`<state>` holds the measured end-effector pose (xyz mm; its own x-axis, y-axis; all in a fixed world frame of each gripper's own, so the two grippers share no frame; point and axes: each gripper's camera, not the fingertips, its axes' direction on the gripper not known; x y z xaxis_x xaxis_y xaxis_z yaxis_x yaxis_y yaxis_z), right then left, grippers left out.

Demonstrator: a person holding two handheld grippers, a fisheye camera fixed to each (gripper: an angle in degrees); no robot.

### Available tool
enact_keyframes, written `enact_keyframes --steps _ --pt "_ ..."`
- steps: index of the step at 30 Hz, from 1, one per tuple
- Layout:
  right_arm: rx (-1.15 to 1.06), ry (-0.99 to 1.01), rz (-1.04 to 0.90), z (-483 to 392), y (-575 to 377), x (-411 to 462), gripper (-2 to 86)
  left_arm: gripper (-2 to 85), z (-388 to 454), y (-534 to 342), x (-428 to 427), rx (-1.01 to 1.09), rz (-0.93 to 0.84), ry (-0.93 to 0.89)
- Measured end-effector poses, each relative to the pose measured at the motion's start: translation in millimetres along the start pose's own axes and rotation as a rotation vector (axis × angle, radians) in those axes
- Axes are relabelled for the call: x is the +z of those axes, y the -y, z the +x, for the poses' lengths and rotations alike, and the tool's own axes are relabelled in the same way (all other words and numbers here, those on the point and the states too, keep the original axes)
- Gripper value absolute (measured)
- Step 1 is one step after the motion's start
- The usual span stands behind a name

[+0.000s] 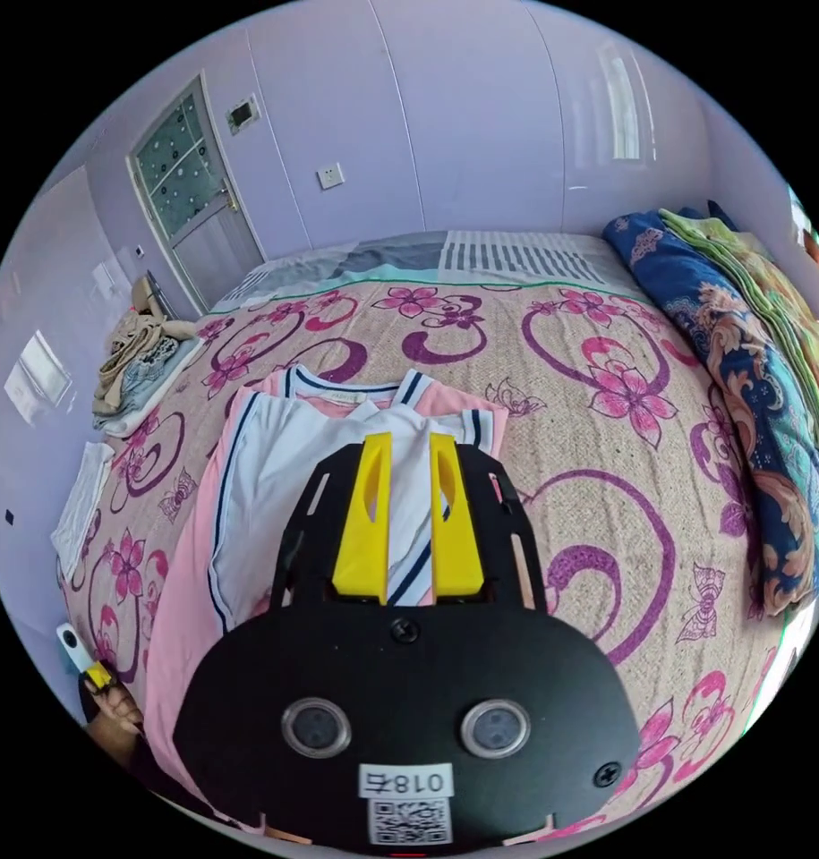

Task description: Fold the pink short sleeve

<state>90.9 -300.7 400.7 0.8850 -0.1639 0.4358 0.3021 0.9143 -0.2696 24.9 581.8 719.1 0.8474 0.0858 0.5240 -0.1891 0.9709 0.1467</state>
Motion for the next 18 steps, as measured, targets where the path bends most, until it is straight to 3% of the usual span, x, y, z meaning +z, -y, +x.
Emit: enact_keyframes --steps 2,5,10,15,18 --pt "-0.066 -0.02 0.0 -3 -8 0 5.6 -1.0 12 19 -4 -0.002 -0.002 0.003" --pt "-0.102 -0.101 -0.241 7 -17 30 5.6 -1.0 29 44 -9 -0.006 -0.004 0.009" --pt "0.023 0.041 -0.055 46 -33 -29 6.3 -1.0 61 89 -18 -0.017 0.002 0.014" --pt "0.044 0.251 -0.114 68 -67 -56 8.3 -0.7 133 151 -28 0.037 0.071 0.053" --pt "0.01 0.267 -0.129 73 -91 -67 9.0 0.1 193 222 3 0.15 0.001 0.114"
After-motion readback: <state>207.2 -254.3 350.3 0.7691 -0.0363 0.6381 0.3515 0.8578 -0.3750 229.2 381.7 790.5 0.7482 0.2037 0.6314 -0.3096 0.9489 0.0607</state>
